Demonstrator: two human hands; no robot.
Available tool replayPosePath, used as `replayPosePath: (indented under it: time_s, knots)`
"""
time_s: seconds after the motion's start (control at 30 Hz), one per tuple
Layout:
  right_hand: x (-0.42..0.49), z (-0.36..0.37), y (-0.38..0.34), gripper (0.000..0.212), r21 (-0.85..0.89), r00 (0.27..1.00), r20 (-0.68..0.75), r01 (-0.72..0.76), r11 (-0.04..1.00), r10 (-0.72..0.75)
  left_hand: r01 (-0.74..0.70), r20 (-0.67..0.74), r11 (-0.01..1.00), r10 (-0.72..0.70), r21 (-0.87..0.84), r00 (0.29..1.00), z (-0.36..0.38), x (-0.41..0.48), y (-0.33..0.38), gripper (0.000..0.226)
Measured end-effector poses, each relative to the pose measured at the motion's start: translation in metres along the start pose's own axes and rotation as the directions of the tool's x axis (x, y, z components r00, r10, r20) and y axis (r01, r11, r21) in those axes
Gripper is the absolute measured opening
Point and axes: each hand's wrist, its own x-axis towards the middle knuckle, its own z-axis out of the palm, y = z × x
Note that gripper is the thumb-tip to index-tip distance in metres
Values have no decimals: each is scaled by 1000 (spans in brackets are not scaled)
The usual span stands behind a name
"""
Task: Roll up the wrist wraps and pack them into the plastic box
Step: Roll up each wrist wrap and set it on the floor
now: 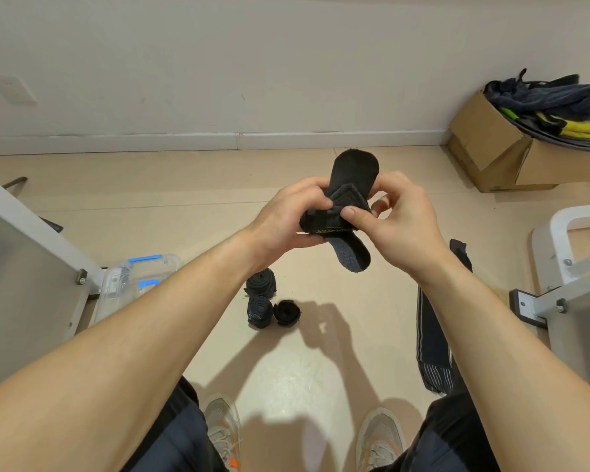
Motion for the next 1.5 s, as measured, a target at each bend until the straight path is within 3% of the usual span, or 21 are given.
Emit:
replayPosePath:
  time_s: [0.1, 0.23, 0.5, 0.57, 0.7, 0.83, 0.97, 1.1, 1.2, 1.4, 1.5]
  knots:
    - [0, -6, 3, 34, 72, 998, 53, -29, 997, 25, -87, 8, 988, 86, 130, 996, 3, -2, -3, 37]
    - [0, -10, 4, 31, 172, 991, 128, -61, 983, 39, -141, -9, 967, 146, 210, 989, 3, -4, -7, 31]
    - [4, -11, 7, 14, 199, 958, 270, -152, 968, 95, -71, -28, 981, 77, 180, 997, -1, -1, -8, 32]
    - [5, -14, 8, 20, 204, 955, 280, -161, 966, 100, -49, -37, 979, 58, 196, 998, -1, -1, -10, 34]
    - [6, -11, 8, 9, 184, 981, 182, -100, 978, 66, -39, -53, 972, 53, 232, 997, 4, -1, -15, 36]
    - [7, -6, 9, 19, 170, 994, 82, -80, 982, 67, -41, -123, 981, 65, 191, 990, 6, 2, -17, 59]
    - [6, -5, 9, 23, 210, 993, 74, -108, 972, 94, -94, -99, 956, 126, 279, 987, 7, 0, -14, 62]
    - [5, -5, 7, 13, 312, 987, 80, -159, 937, 141, -131, -79, 933, 166, 335, 983, 7, -1, -10, 66]
    - [4, -3, 6, 18, 350, 972, 91, -236, 907, 218, -174, -61, 911, 211, 374, 976, 8, -4, -9, 69]
    - [5, 3, 5, 32, 497, 894, 117, -429, 754, 432, -260, 16, 862, 282, 434, 959, 15, -10, -8, 69]
    - [8, 1, 7, 26, 484, 840, 195, -532, 695, 507, -283, 40, 847, 298, 451, 954, 20, -11, -13, 61]
